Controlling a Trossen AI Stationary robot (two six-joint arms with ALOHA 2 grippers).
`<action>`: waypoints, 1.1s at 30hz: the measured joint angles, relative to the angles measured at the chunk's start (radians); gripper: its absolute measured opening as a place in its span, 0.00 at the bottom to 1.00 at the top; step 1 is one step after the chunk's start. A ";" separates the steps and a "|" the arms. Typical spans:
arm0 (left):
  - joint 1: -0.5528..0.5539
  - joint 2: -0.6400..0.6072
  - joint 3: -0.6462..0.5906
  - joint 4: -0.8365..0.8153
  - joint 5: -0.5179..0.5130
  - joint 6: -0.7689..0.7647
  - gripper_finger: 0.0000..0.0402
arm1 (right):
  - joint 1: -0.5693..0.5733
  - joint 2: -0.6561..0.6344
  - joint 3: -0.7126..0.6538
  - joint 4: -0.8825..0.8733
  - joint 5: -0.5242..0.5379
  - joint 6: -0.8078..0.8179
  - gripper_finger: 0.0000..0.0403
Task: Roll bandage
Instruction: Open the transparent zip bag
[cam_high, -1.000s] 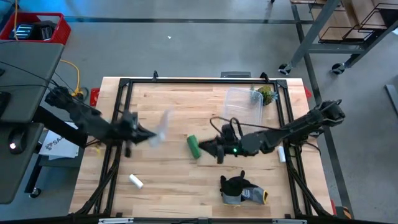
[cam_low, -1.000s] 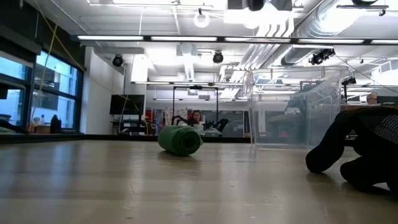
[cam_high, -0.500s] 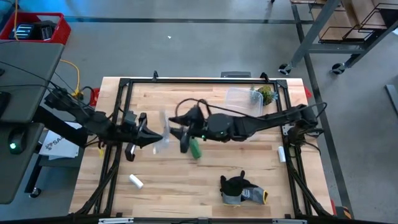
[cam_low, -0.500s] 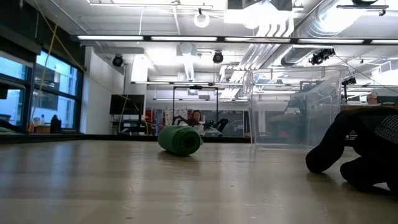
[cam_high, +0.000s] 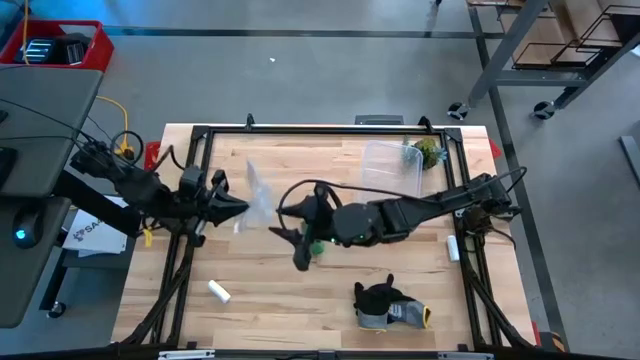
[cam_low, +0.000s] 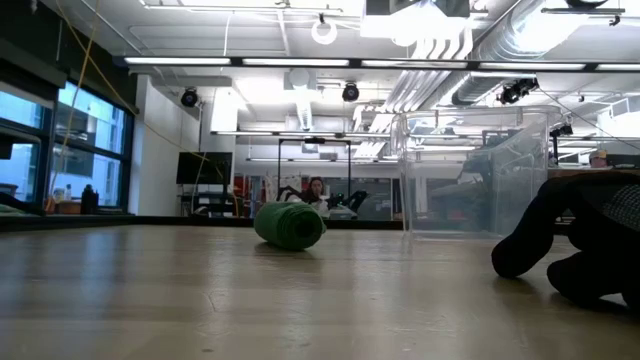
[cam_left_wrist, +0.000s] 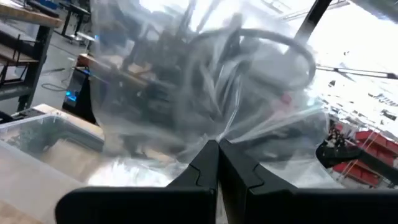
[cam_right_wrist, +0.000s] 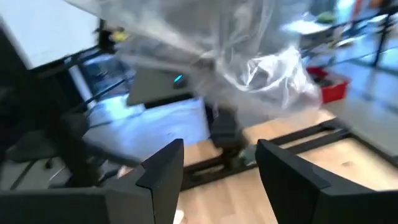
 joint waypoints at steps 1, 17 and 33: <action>0.000 -0.002 0.000 0.000 0.000 0.000 0.00 | 0.000 0.000 0.000 0.016 0.027 -0.013 0.48; 0.023 0.077 0.000 0.186 -0.014 0.008 0.00 | -0.040 -0.001 0.000 0.238 -0.007 -0.283 0.48; 0.075 0.127 0.001 0.266 0.020 -0.006 0.00 | -0.033 0.000 0.000 0.232 0.038 -0.342 0.37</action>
